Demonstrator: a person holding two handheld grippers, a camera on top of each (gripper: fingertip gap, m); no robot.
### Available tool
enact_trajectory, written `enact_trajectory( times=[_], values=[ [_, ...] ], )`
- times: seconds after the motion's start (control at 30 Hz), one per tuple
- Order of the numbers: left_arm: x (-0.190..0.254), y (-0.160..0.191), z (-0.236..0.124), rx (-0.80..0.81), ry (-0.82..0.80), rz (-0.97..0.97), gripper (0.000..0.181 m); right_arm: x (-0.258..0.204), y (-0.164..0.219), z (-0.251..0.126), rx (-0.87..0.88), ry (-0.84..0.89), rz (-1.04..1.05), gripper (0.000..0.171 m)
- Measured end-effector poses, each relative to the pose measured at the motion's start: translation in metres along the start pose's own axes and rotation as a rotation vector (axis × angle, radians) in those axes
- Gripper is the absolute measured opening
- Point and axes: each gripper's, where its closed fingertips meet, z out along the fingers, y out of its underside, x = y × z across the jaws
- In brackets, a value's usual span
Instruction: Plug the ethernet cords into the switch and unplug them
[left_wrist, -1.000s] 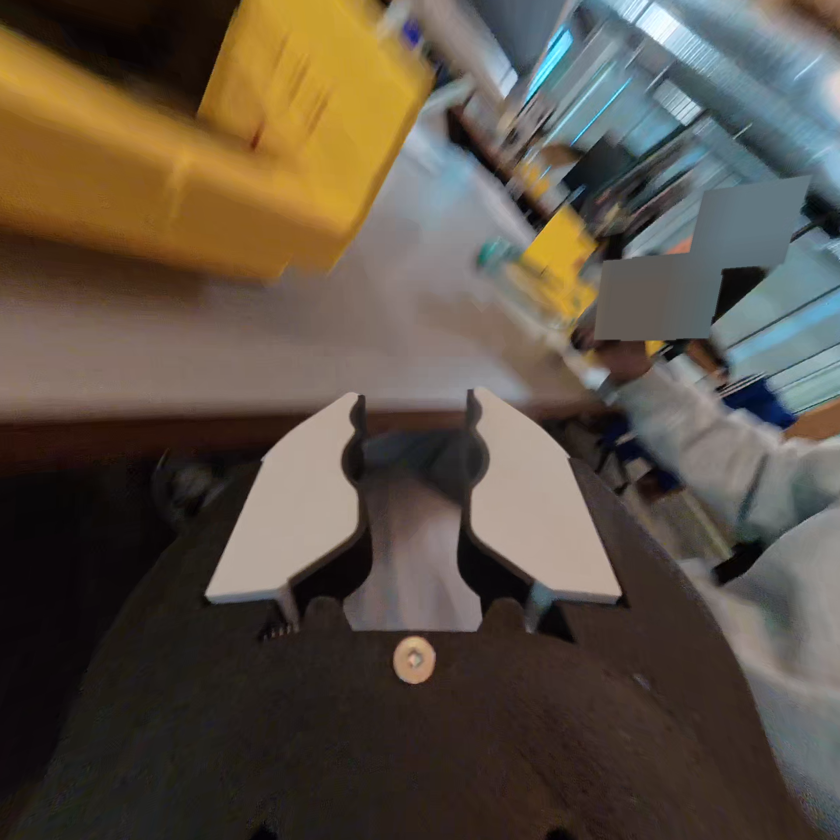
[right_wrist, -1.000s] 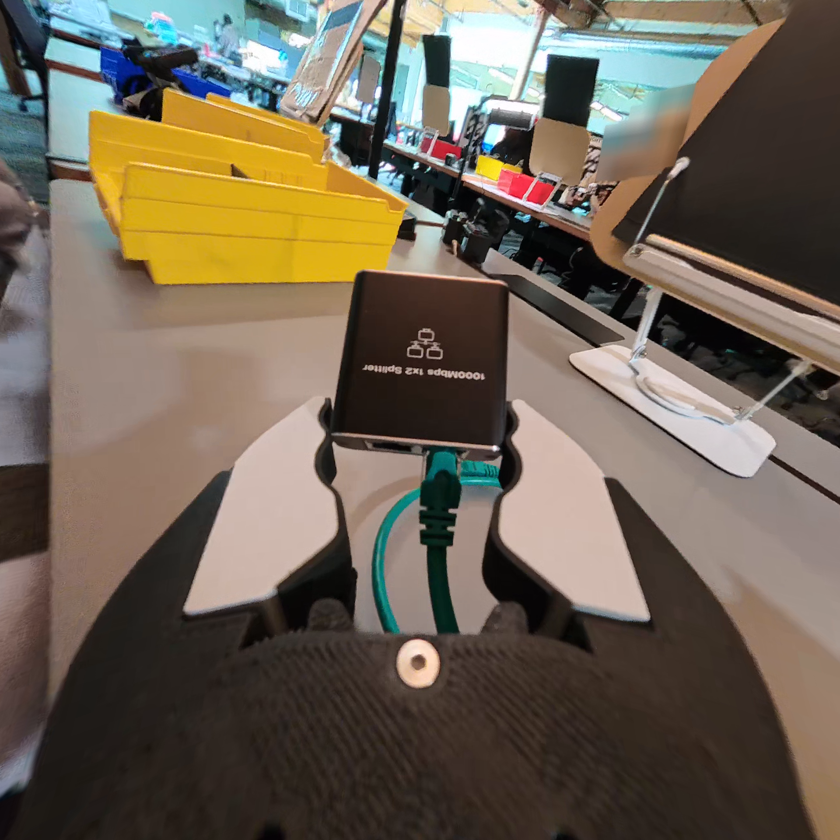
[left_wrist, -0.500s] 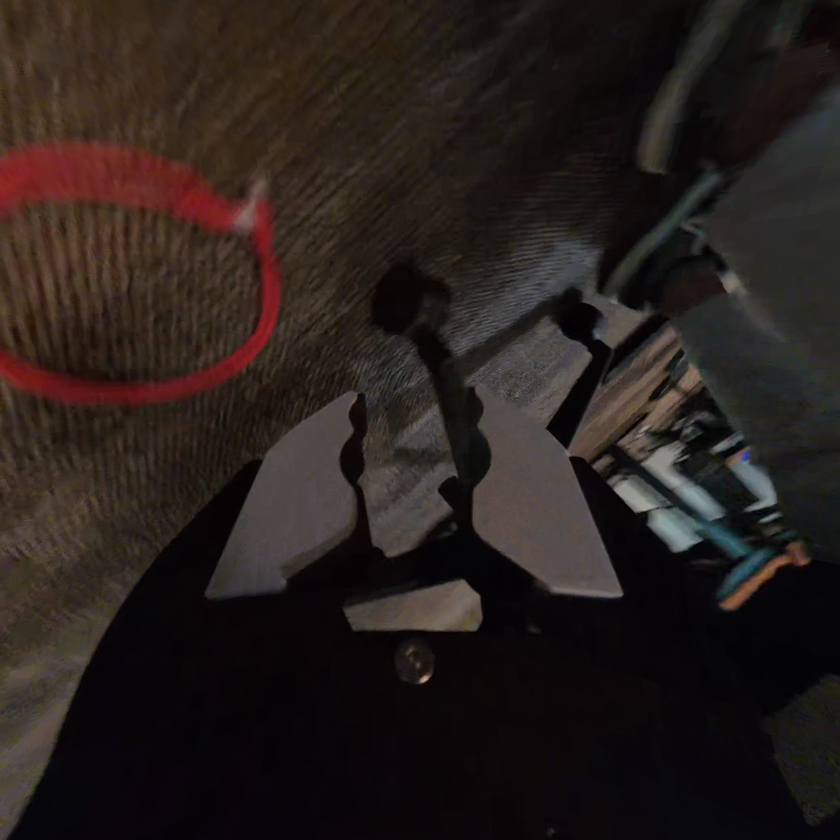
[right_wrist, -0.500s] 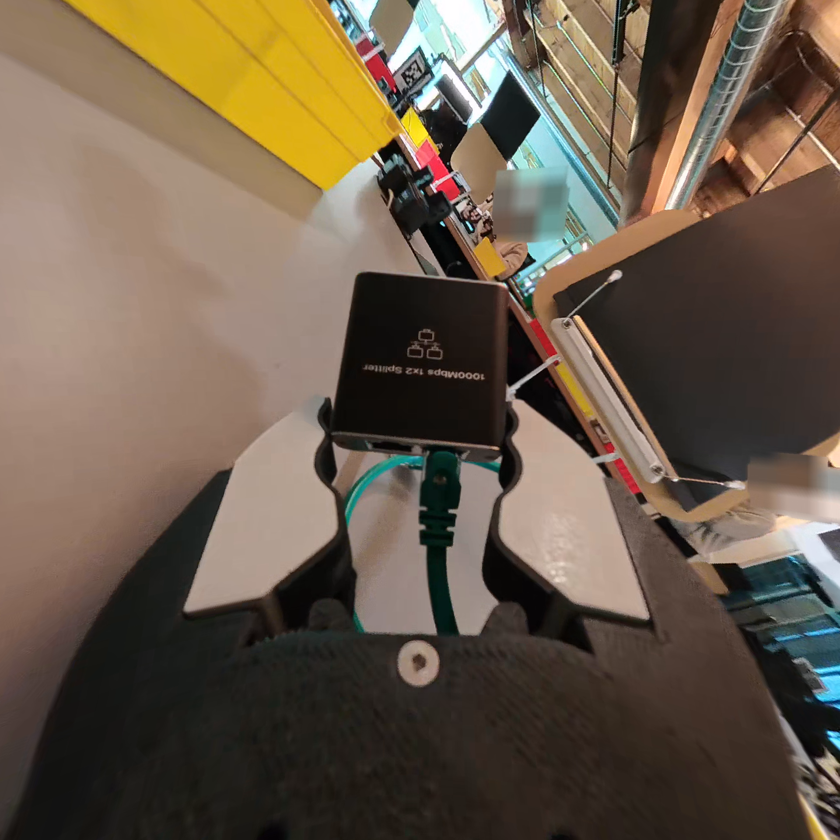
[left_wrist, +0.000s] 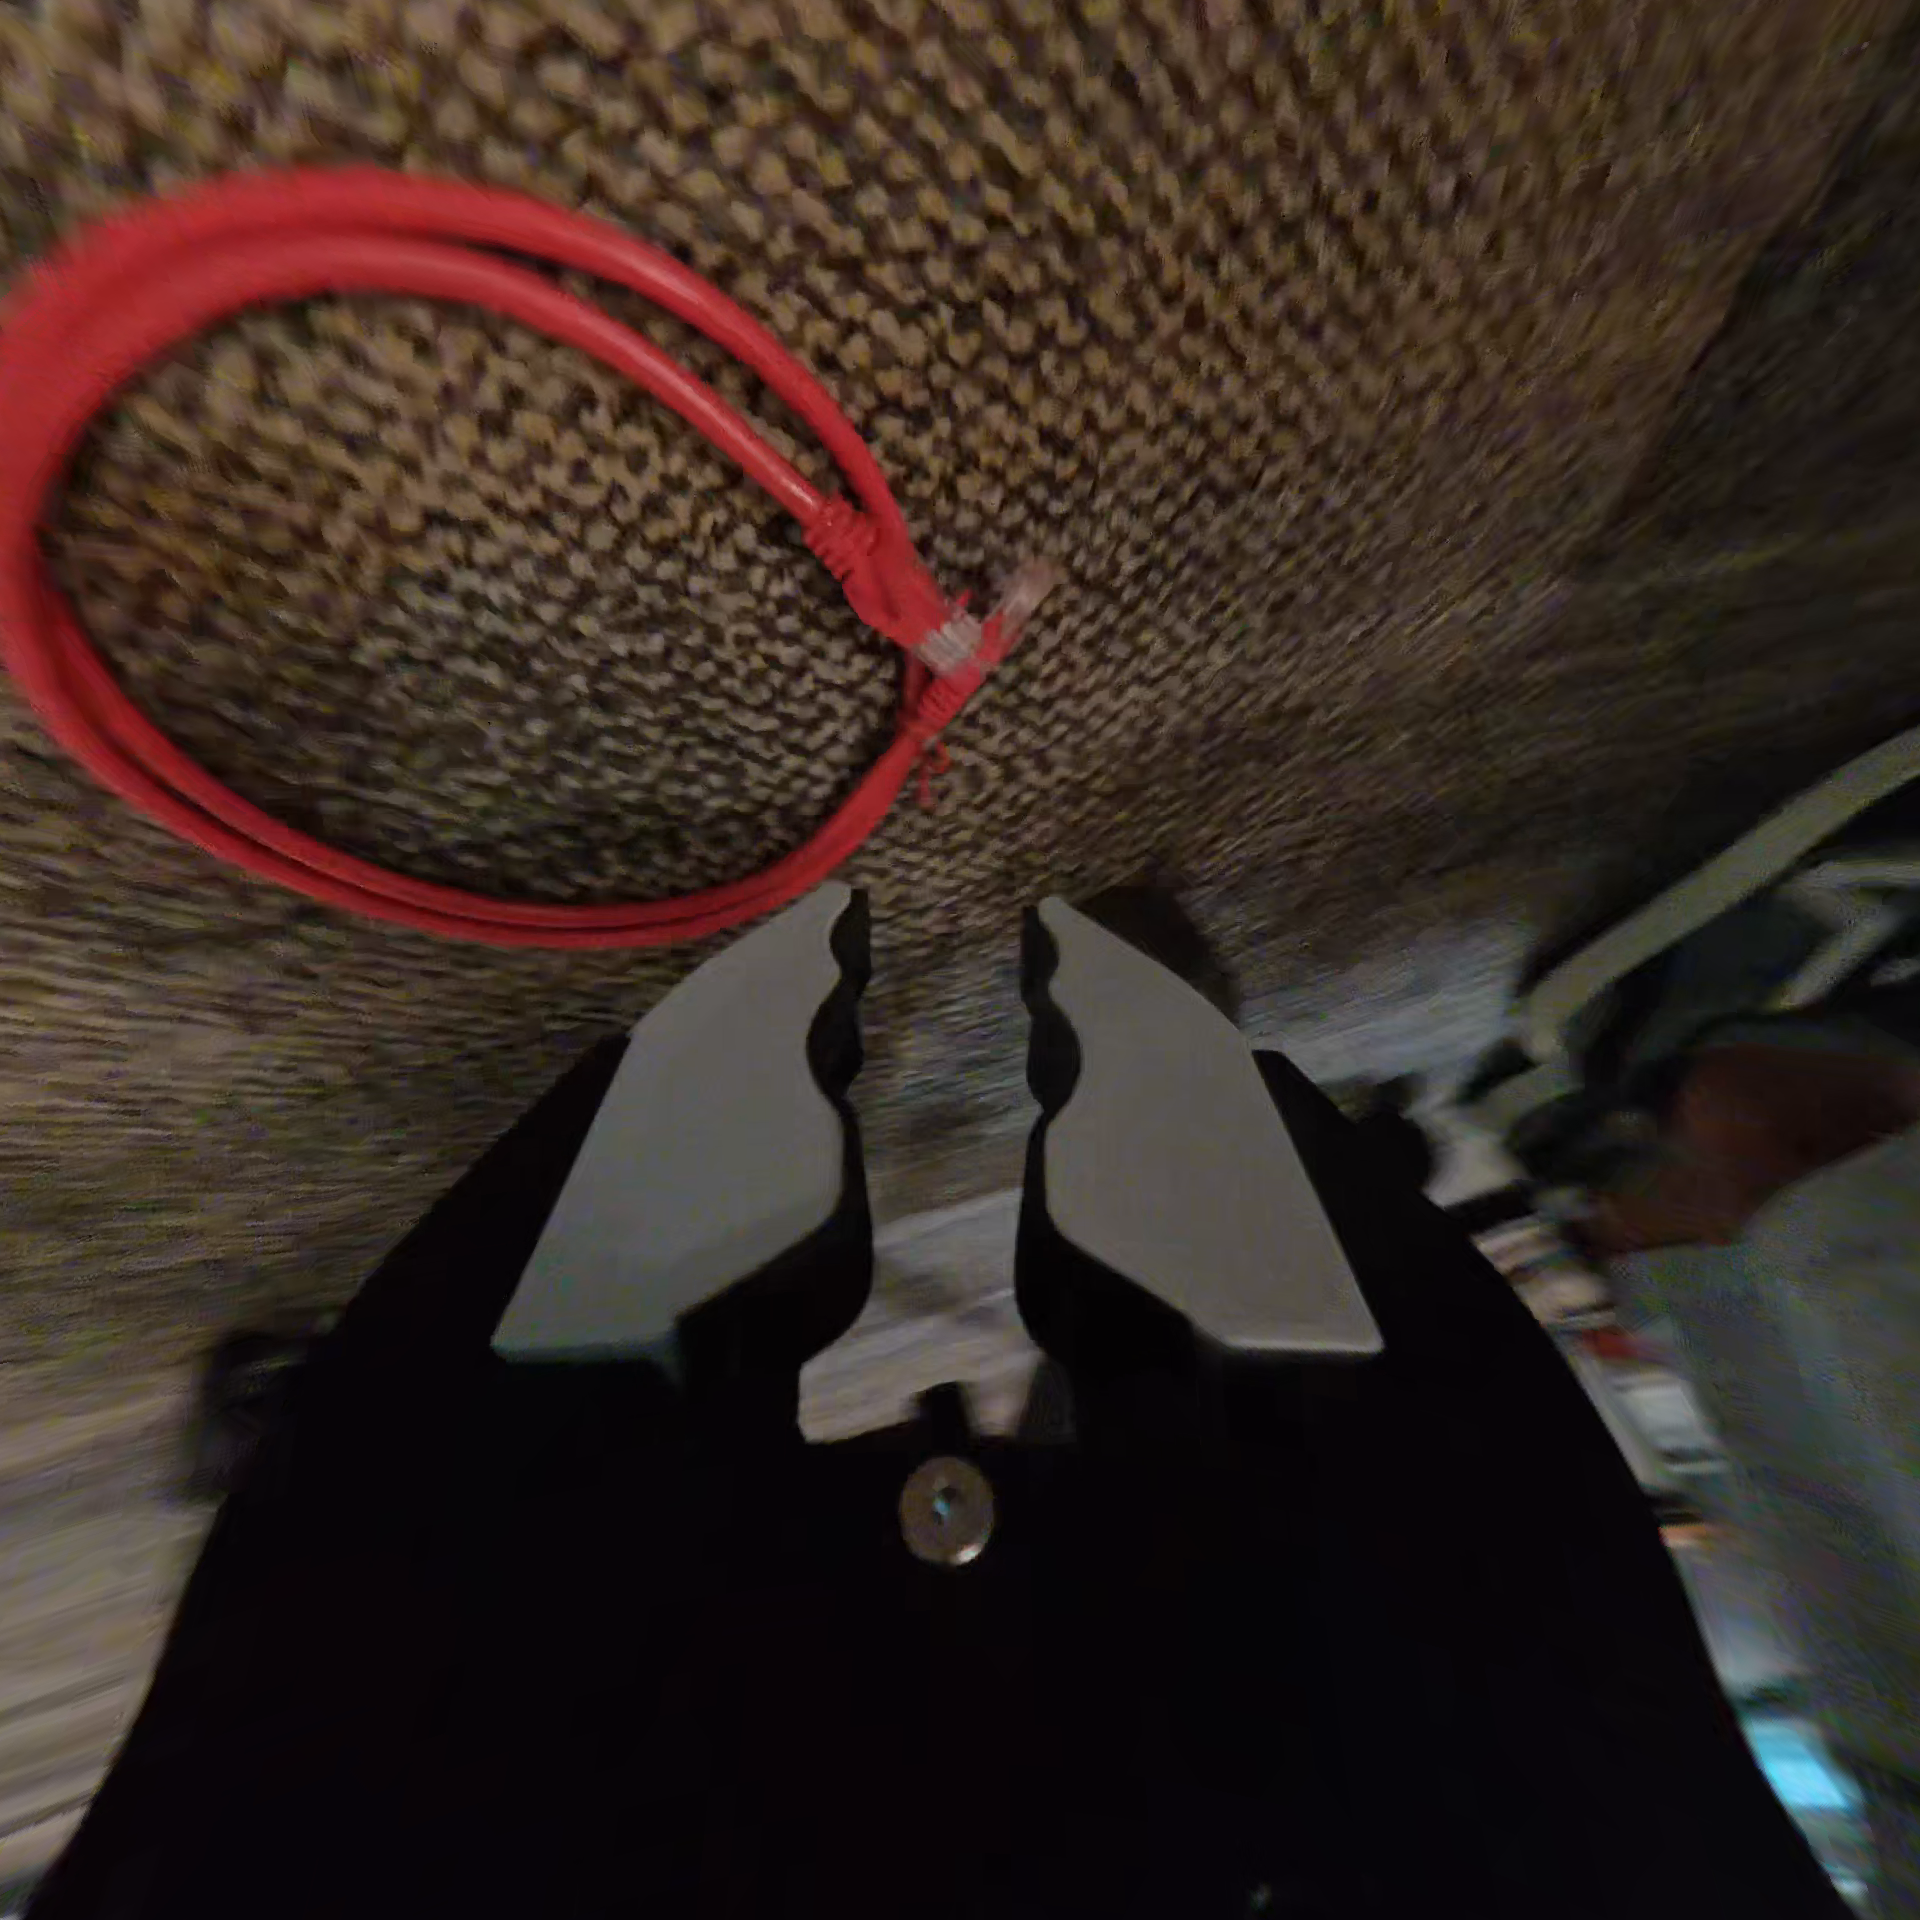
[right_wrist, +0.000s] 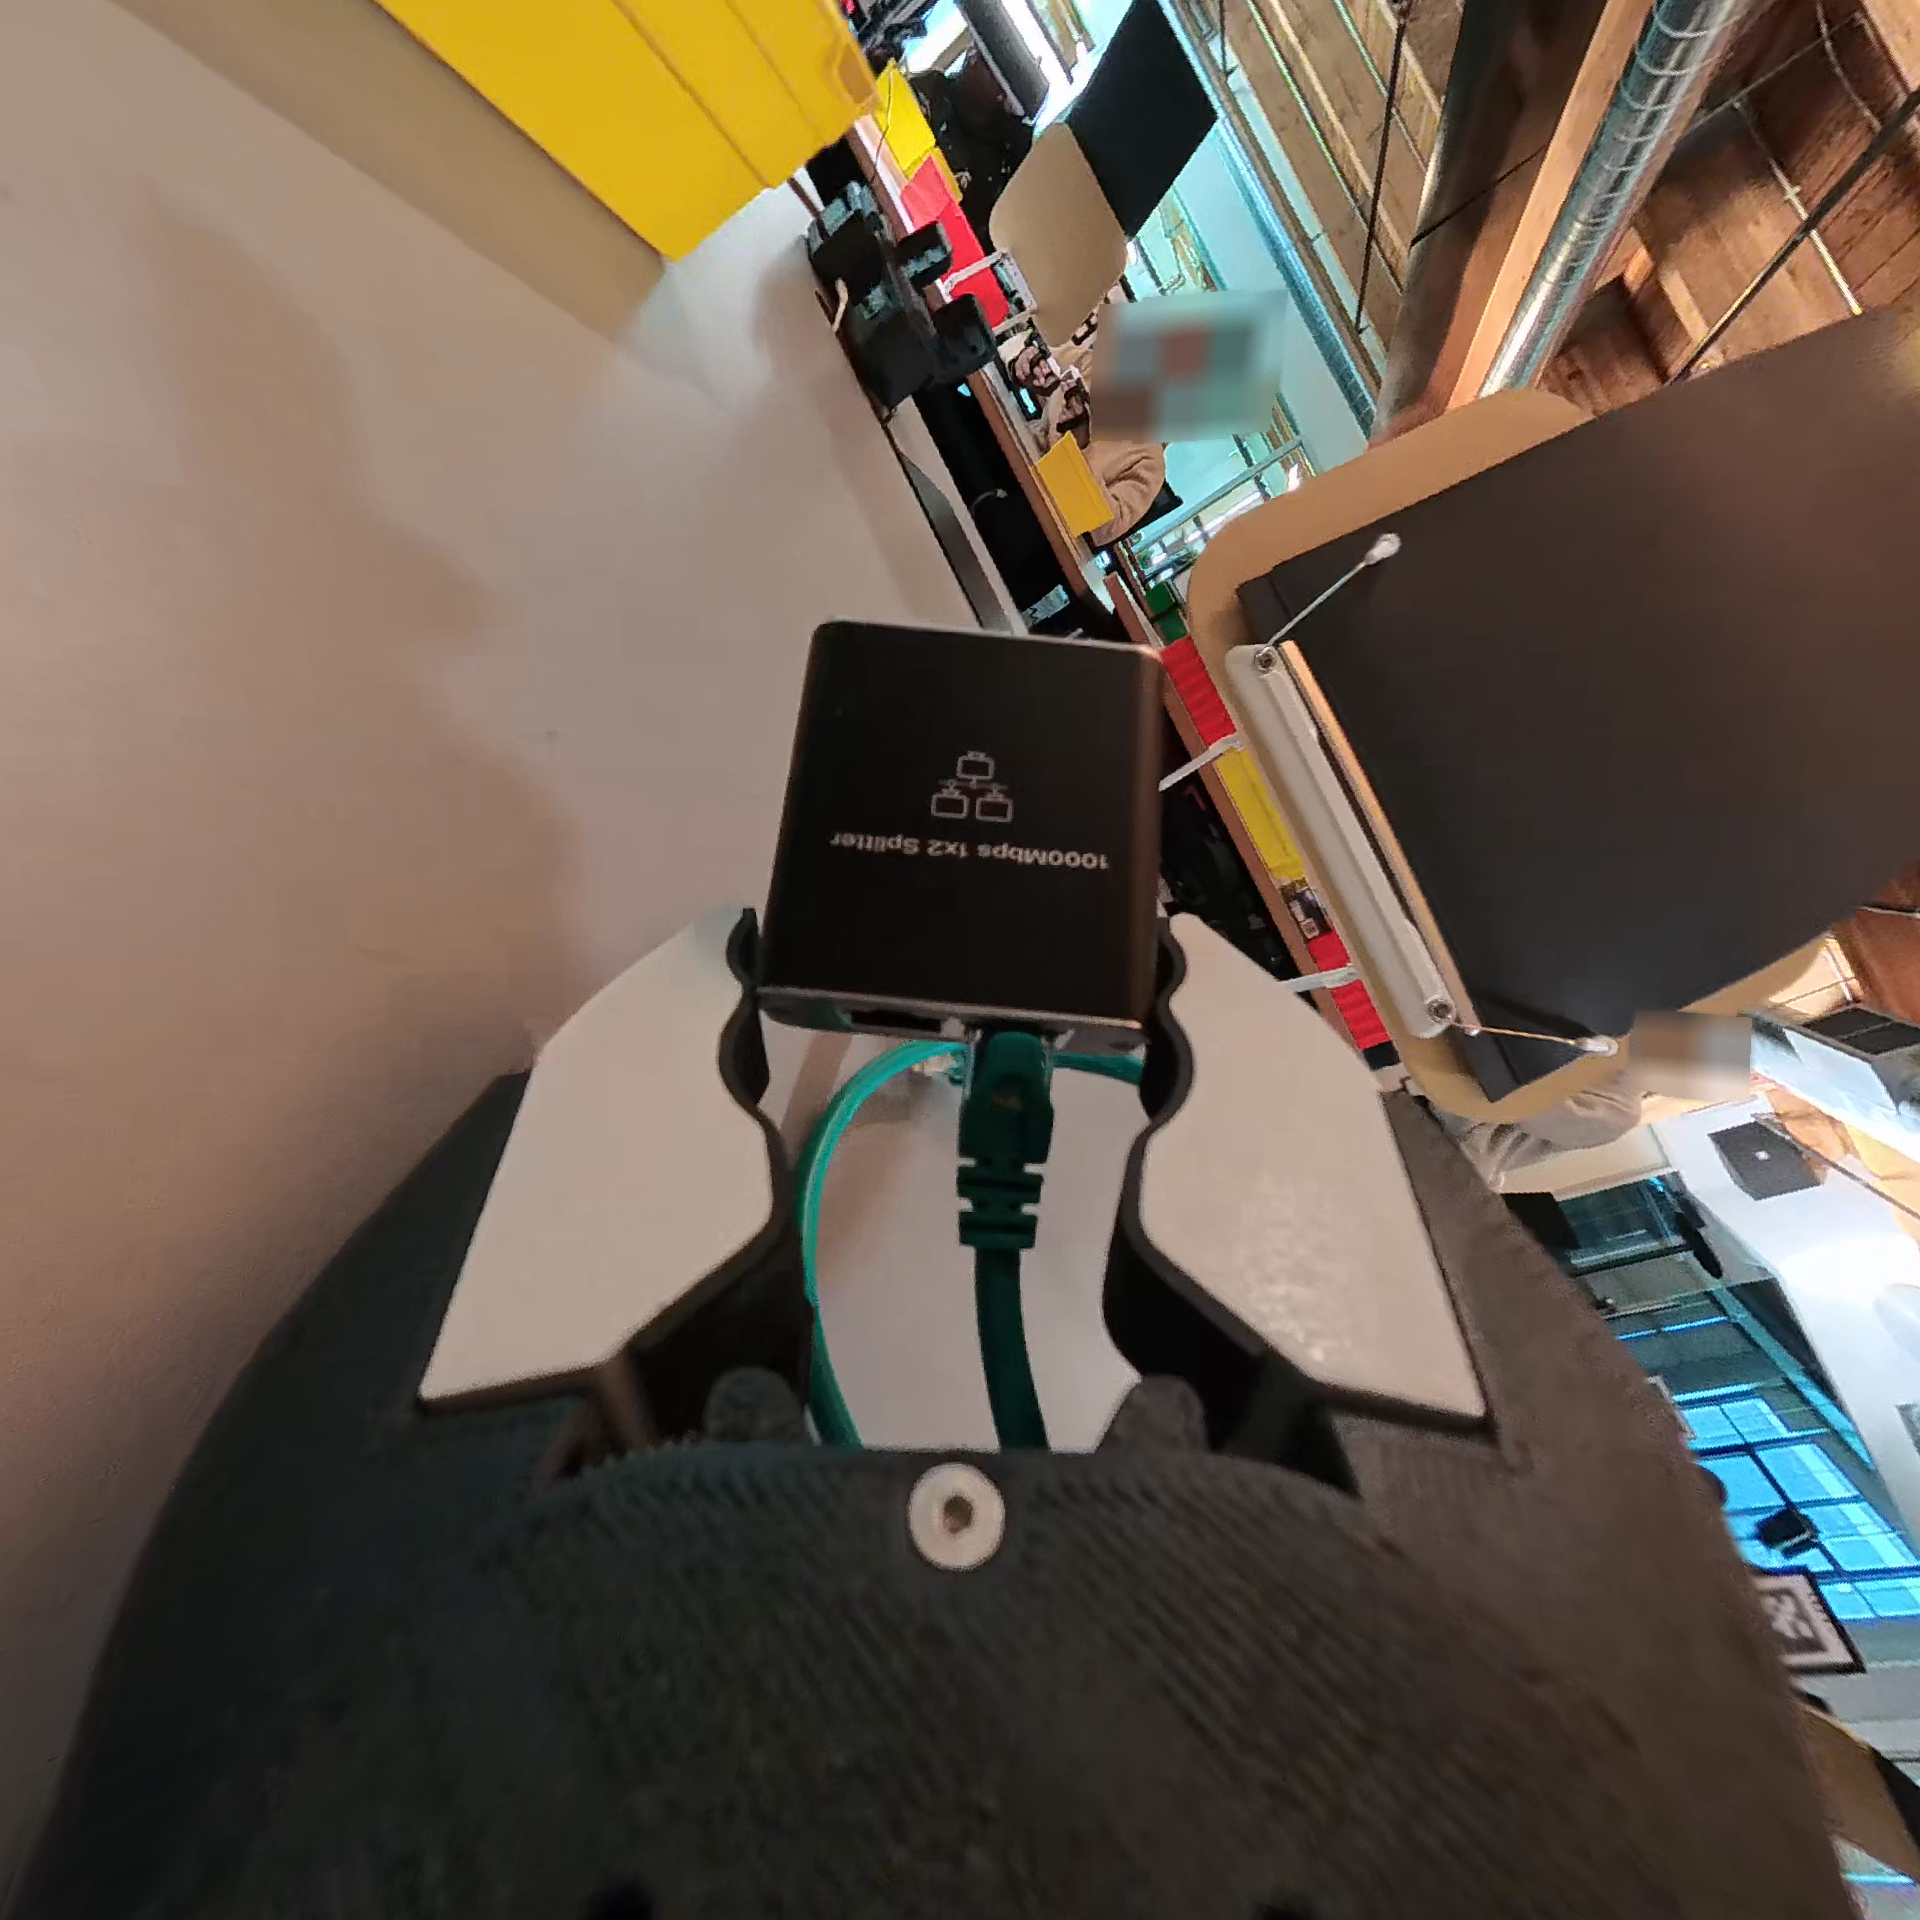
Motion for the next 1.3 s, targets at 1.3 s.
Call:
enact_trajectory(
  times=[1.3],
  values=[
    [0.133,0.001,-0.099,0.011,0.223,0.285,0.012,-0.025,-0.027,0.014,0.109,-0.174,0.040,0.072]
  ],
)
